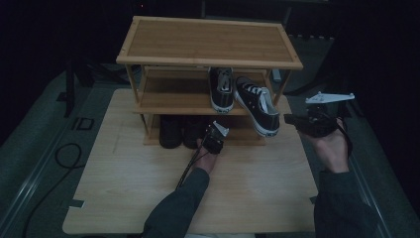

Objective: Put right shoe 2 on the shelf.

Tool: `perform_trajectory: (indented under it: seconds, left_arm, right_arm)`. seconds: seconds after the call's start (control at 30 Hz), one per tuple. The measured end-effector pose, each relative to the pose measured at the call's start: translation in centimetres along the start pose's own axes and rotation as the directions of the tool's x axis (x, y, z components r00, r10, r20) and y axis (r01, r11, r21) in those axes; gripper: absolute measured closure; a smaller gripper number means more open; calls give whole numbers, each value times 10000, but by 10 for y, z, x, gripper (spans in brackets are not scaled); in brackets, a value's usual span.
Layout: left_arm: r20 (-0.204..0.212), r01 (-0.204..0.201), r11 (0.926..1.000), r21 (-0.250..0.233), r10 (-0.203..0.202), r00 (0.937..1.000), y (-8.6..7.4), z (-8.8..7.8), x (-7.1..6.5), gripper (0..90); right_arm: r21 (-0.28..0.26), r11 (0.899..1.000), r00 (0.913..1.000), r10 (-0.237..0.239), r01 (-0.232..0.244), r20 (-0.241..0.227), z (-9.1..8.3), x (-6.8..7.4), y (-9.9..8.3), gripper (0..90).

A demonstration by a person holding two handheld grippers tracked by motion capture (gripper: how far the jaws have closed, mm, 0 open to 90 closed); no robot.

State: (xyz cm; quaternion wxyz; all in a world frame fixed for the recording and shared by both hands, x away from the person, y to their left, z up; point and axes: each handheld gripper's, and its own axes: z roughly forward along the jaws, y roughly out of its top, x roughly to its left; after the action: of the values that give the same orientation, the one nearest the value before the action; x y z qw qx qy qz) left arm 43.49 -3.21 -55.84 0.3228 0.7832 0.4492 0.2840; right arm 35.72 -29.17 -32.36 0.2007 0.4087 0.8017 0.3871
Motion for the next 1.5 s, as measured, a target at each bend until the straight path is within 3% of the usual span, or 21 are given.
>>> perform_trajectory:
  seconds: [0.53, 1.13, 1.5]
  left_arm:
    - [15, 6, 10000, 7, -6, 10000, 0, 0, 0, 900]
    - [6, 110, 9999, -35, -110, 9999, 0, 0, 0, 900]
    - [-2, 126, 9999, -24, -126, 9999, 0, 0, 0, 900]
  right_arm:
    - [436, 9970, 9955, -613, 645, -719, 3, 33, -25, 900]
    - [285, 9980, 9968, -548, 565, -582, 10, 33, -24, 900]
    - [140, 9986, 9950, -498, 512, -871, 24, 33, -17, 900]
